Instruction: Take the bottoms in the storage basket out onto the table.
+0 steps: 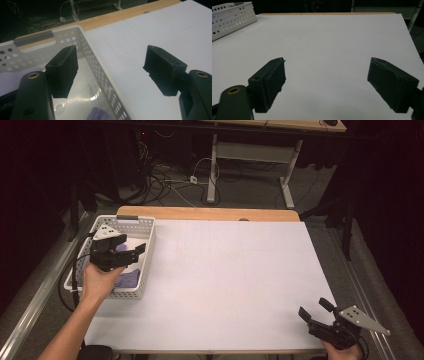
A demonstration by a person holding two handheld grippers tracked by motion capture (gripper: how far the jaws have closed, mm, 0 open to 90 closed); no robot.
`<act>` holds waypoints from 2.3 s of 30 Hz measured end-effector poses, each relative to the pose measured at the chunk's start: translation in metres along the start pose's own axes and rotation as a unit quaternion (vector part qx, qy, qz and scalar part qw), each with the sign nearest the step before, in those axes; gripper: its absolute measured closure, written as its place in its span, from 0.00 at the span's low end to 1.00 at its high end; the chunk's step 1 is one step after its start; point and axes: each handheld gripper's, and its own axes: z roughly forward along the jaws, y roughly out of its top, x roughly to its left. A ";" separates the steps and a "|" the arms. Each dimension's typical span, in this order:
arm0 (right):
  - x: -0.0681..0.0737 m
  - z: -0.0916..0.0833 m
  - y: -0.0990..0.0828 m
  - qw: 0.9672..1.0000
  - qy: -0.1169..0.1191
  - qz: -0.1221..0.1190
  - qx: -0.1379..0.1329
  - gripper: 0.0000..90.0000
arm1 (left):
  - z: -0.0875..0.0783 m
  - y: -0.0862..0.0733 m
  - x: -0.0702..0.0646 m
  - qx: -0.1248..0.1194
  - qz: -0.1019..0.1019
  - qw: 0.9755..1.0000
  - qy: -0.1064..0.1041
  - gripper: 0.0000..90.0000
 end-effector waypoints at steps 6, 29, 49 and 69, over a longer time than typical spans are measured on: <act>0.000 0.000 0.000 1.000 0.000 0.002 -0.001 0.17 | 0.000 0.002 0.010 0.024 -0.003 0.999 0.027 0.30; -0.001 0.000 0.000 1.000 0.003 0.003 0.001 0.17 | 0.001 0.005 0.051 0.079 -0.040 0.995 0.046 0.32; 0.000 0.000 0.000 1.000 0.005 0.003 0.001 0.17 | 0.012 -0.001 0.074 0.176 -0.056 0.979 0.086 0.32; -0.001 0.001 0.000 1.000 0.009 0.003 0.002 0.18 | 0.039 -0.014 0.092 0.244 -0.080 0.961 0.102 0.24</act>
